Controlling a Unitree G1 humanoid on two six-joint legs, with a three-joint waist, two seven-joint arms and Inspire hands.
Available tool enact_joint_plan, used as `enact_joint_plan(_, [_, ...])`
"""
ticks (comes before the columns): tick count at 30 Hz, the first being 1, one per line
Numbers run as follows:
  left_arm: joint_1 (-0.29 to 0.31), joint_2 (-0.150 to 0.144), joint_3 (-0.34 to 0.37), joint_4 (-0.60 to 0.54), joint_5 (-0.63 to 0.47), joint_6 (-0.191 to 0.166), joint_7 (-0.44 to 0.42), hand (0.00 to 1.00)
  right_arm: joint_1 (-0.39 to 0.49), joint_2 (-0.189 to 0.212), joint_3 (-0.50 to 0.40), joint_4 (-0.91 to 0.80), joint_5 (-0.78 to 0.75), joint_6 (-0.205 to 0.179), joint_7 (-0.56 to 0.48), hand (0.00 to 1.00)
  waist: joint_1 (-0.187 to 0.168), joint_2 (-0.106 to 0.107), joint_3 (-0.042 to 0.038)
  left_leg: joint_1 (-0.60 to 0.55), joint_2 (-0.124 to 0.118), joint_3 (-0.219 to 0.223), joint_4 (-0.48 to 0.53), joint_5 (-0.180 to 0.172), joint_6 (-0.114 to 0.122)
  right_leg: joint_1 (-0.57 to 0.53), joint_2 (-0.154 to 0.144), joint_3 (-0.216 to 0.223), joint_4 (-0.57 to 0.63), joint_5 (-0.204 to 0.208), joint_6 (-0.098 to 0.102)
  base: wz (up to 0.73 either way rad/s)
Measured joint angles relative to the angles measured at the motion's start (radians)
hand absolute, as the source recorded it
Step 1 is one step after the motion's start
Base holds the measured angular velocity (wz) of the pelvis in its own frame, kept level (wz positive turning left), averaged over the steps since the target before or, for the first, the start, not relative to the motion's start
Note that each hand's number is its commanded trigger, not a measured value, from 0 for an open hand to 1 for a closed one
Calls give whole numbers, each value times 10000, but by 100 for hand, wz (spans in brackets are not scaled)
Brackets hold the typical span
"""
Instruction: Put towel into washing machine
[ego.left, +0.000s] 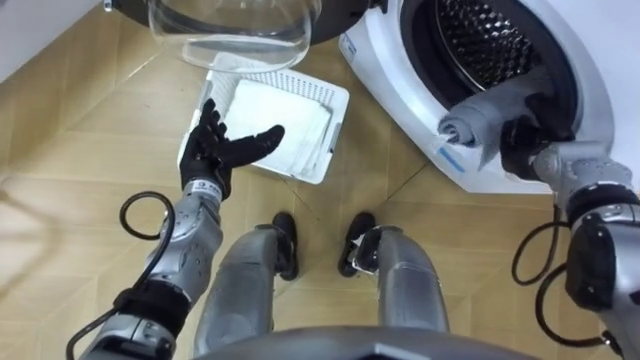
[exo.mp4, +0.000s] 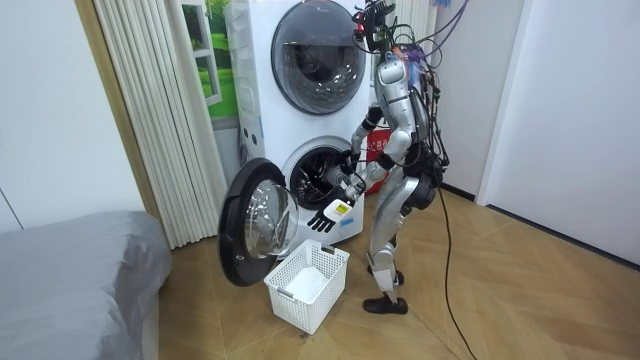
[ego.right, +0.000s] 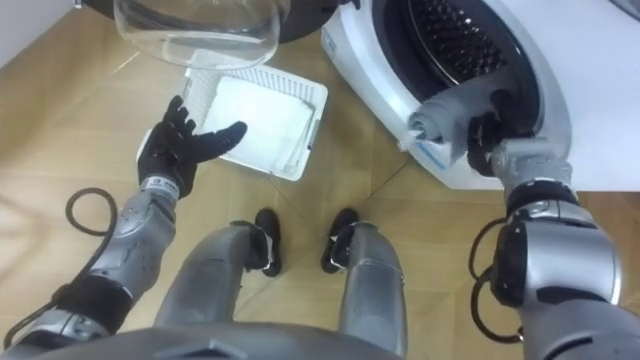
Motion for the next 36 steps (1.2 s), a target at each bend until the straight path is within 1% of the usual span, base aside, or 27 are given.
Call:
enact_joint_plan(5, [4, 17, 50, -212, 94, 10, -23, 0, 6, -2, -213, -35, 201, -31, -11, 0, 0, 18, -11, 3, 0, 91, -4, -37, 84, 9, -3, 50, -93, 84, 83, -5])
enact_joint_plan(8, [-1, 21, 127, -261, 304, 9, -21, 0, 46, -2, -213, -30, 226, -41, 29, 0, 19, 44, -44, 135, 4, 96, -94, -30, 95, 149, 2, -5, -165, 138, 83, -1])
enact_joint_plan(12, [-6, 69, 146, -201, 552, 9, -1, 0, 317, -2, -212, -10, 676, -216, 142, 0, 199, 80, -110, 598, -15, 108, -397, -20, 86, 589, 11, -60, -377, 167, 107, 0])
enact_joint_plan(13, [-7, 91, 156, -192, 574, 9, -4, 0, 360, -1, -212, -9, 723, -223, 195, 0, 213, 82, -110, 663, -15, 108, -430, -20, 85, 653, 14, -63, -419, 167, 108, 0])
enact_joint_plan(15, [2, 122, 321, 30, 839, 8, -38, 0, 547, 0, -228, -11, 882, -223, 343, 0, 249, 166, -145, 993, -11, 78, -616, -8, 64, 1026, 95, -79, -740, 201, 135, 0])
enact_joint_plan(18, [14, 217, 396, 410, 861, 9, -204, 0, 856, 5, -228, -11, 1115, -274, 485, 0, 376, 275, -168, 1455, 28, 47, -904, -1, 52, 1581, 234, -95, -1185, 319, 191, -1])
enact_joint_plan(20, [28, 250, 428, 628, 871, 14, -253, 0, 1119, 4, -276, -23, 1139, -304, 604, 0, 452, 330, -194, 1688, 25, 37, -1089, 2, 48, 1852, 266, -155, -1393, 369, 238, 0])
enact_joint_plan(21, [58, 253, 508, 769, 894, 23, -255, 0, 1297, 4, -340, -64, 1138, -308, 732, 0, 485, 376, -220, 1811, 25, 29, -1196, 2, 49, 2003, 307, -147, -1551, 404, 282, 0])
enact_joint_plan(22, [73, 255, 580, 865, 943, 23, -264, 0, 1393, 8, -370, -125, 1135, -308, 776, 0, 512, 392, -225, 1878, 25, 31, -1257, 2, 49, 2081, 338, -122, -1636, 420, 304, -4])
enact_joint_plan(23, [137, 259, 812, 1098, 946, 31, -345, 0, 1584, 40, -386, -283, 1136, -307, 799, 0, 521, 430, -247, 2063, 25, 37, -1414, 4, 46, 2264, 412, -39, -1841, 466, 341, -7])
enact_joint_plan(24, [250, 281, 1019, 1311, 951, 55, -379, 0, 1770, 84, -388, -348, 1142, -307, 876, 0, 535, 476, -273, 2269, 25, 46, -1591, 13, 31, 2491, 470, -33, -2087, 523, 368, -8])
enact_joint_plan(25, [351, 282, 1202, 1319, 967, 106, -392, 0, 1930, 121, -431, -395, 1135, -307, 927, 0, 549, 481, -276, 2379, 26, 59, -1673, 18, 23, 2589, 498, -18, -2182, 548, 385, -8])
enact_joint_plan(27, [894, 302, 1935, 1334, 1035, 132, -437, 0, 2380, 308, -664, -458, 1130, -307, 1262, 0, 546, 483, -283, 2932, -6, 119, -2040, 42, -17, 3082, 542, -32, -2539, 570, 429, -3])
enact_joint_plan(28, [1048, 305, 2083, 1341, 1121, 135, -421, 0, 2503, 337, -665, -470, 1126, -306, 1357, 0, 541, 490, -287, 3091, -27, 117, -2166, 55, -33, 3234, 544, -42, -2635, 568, 449, 0])
enact_joint_plan(29, [1344, 312, 2348, 1385, 1355, 137, -403, 0, 2756, 397, -665, -500, 1094, -307, 1519, 0, 540, 510, -303, 3405, -67, 98, -2349, 71, -56, 3552, 547, -48, -2797, 546, 486, 9])
enact_joint_plan(30, [1499, 349, 2413, 1645, 1592, 146, -349, 0, 3004, 415, -665, -480, 1000, -307, 1657, 0, 536, 555, -331, 3700, -90, 63, -2496, 74, -61, 3877, 560, -80, -2959, 521, 526, 12])
enact_joint_plan(31, [1585, 378, 2418, 1741, 1691, 155, -340, 0, 3123, 433, -667, -481, 918, -307, 1727, 0, 532, 570, -340, 3838, -93, 60, -2557, 74, -62, 4033, 576, -78, -3040, 518, 530, 19])
enact_joint_plan(32, [1798, 412, 2542, 1859, 1886, 181, -356, 0, 3420, 501, -690, -487, 770, -306, 1929, 0, 474, 598, -358, 4101, -97, 66, -2695, 75, -64, 4347, 606, -65, -3231, 511, 542, 18])
enact_joint_plan(34, [2067, 405, 2860, 1951, 2205, 242, -360, 0, 4001, 718, -794, -773, 462, -311, 2333, 0, 478, 596, -373, 4508, -100, 118, -3015, 81, -83, 4658, 694, 61, -3512, 513, 553, 7])
enact_joint_plan(36, [2456, 393, 3287, 2205, 2651, 308, -355, 0, 4652, 920, -865, -1120, -13, -306, 2860, 0, 520, 616, -393, 4987, -119, 180, -3251, 95, -108, 5068, 777, 367, -3758, 511, 565, -13])
